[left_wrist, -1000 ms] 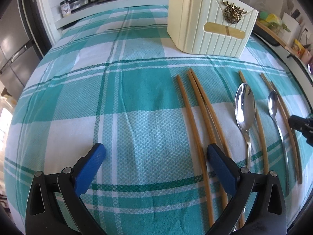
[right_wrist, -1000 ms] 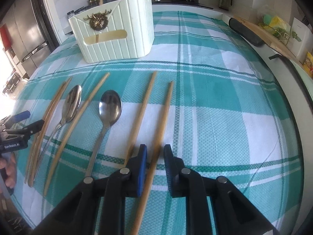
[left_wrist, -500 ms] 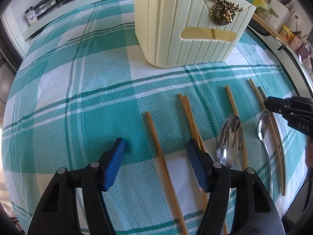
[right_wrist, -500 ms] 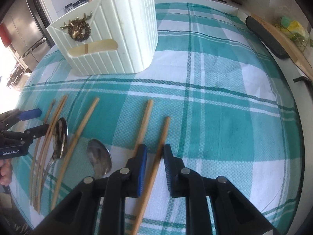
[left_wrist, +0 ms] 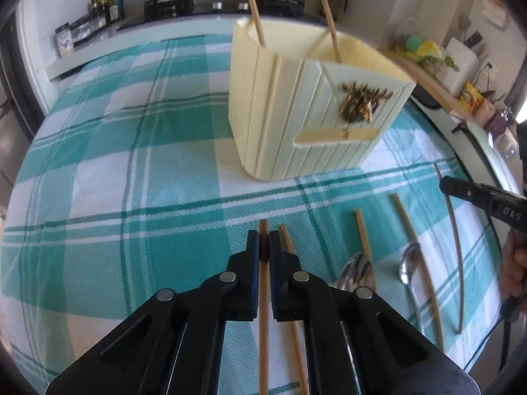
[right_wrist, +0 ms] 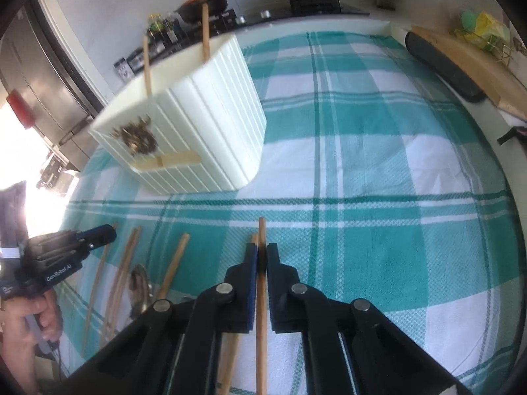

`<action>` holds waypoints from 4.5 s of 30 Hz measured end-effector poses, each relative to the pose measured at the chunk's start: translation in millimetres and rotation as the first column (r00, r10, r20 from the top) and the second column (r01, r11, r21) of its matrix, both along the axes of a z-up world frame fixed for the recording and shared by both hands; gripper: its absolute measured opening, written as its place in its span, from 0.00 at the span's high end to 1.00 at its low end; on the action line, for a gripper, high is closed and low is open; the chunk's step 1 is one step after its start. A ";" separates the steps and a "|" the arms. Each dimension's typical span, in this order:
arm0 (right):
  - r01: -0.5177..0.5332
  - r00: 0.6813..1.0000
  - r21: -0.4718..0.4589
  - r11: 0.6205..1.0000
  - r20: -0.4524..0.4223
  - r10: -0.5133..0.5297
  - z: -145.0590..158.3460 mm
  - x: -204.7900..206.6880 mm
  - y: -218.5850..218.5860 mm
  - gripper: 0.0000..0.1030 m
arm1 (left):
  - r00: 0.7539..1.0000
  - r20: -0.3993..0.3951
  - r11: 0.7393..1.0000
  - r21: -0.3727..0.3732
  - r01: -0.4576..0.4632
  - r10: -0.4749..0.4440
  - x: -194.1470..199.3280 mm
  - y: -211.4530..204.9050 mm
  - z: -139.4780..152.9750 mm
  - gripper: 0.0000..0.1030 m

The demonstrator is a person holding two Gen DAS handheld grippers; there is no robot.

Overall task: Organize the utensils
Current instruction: 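Carry the chopstick over the cream caddy and lower it inside, then withdraw both open tools from the caddy and move them over the loose chopsticks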

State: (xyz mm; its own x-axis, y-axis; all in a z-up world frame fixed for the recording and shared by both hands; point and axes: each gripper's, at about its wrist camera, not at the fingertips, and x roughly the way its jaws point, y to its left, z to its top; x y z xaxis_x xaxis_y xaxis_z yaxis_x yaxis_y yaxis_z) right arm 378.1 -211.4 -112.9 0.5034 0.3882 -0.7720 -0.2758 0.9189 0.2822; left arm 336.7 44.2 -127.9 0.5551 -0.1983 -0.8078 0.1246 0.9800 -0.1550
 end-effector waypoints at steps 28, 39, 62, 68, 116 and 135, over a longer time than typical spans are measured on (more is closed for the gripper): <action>-0.046 0.865 0.052 0.998 0.501 0.014 152.8 -112.7 3.8 0.94 | 0.923 0.380 0.981 -0.193 0.009 0.066 -85.0 29.5 141.3 0.97; -0.039 0.854 0.054 0.998 0.521 0.005 162.5 -116.8 0.1 0.95 | 0.908 0.414 0.981 -0.196 0.016 0.068 -91.6 32.4 152.6 0.97; -0.066 0.800 0.009 0.998 0.598 0.047 217.8 -95.4 17.3 0.95 | 0.848 0.527 0.975 -0.212 0.066 0.057 -71.5 42.0 228.5 0.97; -0.080 0.767 0.012 0.997 0.639 0.054 248.3 -64.9 32.8 0.95 | 0.813 0.578 0.977 -0.203 0.061 0.069 -47.1 40.1 254.0 0.97; 0.019 0.918 -0.392 0.920 0.371 0.140 84.8 -110.7 3.8 0.21 | 0.984 0.172 0.985 0.161 -0.062 0.033 -130.0 24.7 50.0 0.06; 0.243 0.936 -0.220 0.945 0.310 -0.169 9.3 -188.0 -34.4 0.18 | 0.953 0.262 0.984 0.050 -0.168 0.150 -169.4 20.5 22.2 0.06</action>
State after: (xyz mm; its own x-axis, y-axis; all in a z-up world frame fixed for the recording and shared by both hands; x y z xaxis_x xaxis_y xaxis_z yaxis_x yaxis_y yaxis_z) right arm 190.2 -245.9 -103.6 0.7628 0.0648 -0.6434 -0.1068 0.9939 -0.0265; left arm 167.3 64.7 -105.7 0.7646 -0.0379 -0.6433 -0.0073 0.9977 -0.0675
